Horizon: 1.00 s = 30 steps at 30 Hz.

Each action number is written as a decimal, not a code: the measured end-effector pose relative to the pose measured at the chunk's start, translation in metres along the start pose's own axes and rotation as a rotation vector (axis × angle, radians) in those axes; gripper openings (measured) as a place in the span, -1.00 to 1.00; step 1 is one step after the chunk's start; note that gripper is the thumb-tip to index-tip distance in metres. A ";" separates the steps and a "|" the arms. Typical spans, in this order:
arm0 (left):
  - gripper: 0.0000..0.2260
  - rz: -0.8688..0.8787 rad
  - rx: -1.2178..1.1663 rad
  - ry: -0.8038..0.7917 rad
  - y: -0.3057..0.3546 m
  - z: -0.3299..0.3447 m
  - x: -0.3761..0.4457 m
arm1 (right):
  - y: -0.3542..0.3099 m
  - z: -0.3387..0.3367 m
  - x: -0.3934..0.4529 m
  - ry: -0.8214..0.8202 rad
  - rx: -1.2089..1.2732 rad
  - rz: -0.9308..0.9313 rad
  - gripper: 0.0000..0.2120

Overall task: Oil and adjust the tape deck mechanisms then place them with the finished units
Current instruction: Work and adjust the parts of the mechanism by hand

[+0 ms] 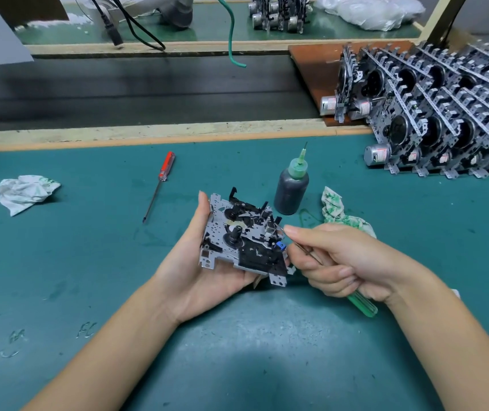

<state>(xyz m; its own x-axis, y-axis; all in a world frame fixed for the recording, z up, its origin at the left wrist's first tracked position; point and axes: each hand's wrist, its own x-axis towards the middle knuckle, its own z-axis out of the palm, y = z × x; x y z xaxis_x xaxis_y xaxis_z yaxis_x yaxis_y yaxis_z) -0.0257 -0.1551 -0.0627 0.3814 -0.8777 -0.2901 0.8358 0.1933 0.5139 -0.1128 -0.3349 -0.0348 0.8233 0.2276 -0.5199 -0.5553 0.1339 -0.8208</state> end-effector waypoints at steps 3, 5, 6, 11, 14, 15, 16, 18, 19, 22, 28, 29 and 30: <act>-0.31 -0.002 -0.015 -0.014 0.000 0.001 0.000 | -0.001 0.000 0.000 0.000 -0.002 -0.001 -0.59; -0.31 -0.001 -0.008 -0.036 0.001 0.001 0.000 | -0.001 0.001 0.000 0.002 -0.003 -0.006 -0.58; -0.31 -0.004 -0.001 -0.045 0.001 0.001 0.001 | -0.001 0.001 0.000 0.003 -0.006 -0.009 -0.58; -0.37 -0.030 0.083 -0.029 -0.001 -0.001 0.001 | -0.001 0.002 -0.001 0.003 -0.108 0.026 -0.55; -0.50 -0.029 0.112 0.047 0.001 -0.006 0.002 | 0.001 0.005 0.001 0.015 -0.205 0.056 -0.55; -0.51 -0.023 0.106 0.059 0.002 -0.007 0.003 | 0.002 0.007 0.001 0.018 -0.226 0.064 -0.54; -0.52 -0.017 0.106 0.066 0.002 -0.007 0.003 | 0.002 0.008 0.002 0.020 -0.239 0.069 -0.53; -0.51 -0.010 0.109 0.078 0.003 -0.006 0.004 | 0.003 0.009 0.003 0.024 -0.248 0.073 -0.50; -0.51 -0.009 0.108 0.084 0.002 -0.006 0.005 | 0.003 0.009 0.003 0.026 -0.248 0.072 -0.49; -0.47 -0.011 0.111 0.107 0.001 -0.007 0.006 | 0.003 0.010 0.004 0.040 -0.244 0.058 -0.48; -0.46 -0.014 0.138 0.122 -0.001 -0.008 0.007 | 0.005 0.010 0.006 0.047 -0.279 0.040 -0.41; -0.47 -0.016 0.145 0.126 -0.001 -0.008 0.007 | 0.006 0.011 0.007 0.052 -0.287 0.038 -0.40; -0.47 -0.016 0.148 0.129 -0.001 -0.007 0.007 | 0.006 0.011 0.007 0.058 -0.295 0.033 -0.38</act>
<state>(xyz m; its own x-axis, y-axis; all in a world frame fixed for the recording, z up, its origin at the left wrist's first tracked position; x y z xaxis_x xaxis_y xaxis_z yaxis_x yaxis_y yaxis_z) -0.0210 -0.1579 -0.0712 0.4235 -0.8150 -0.3956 0.7789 0.1046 0.6183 -0.1117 -0.3217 -0.0411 0.8155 0.1705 -0.5531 -0.5308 -0.1604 -0.8322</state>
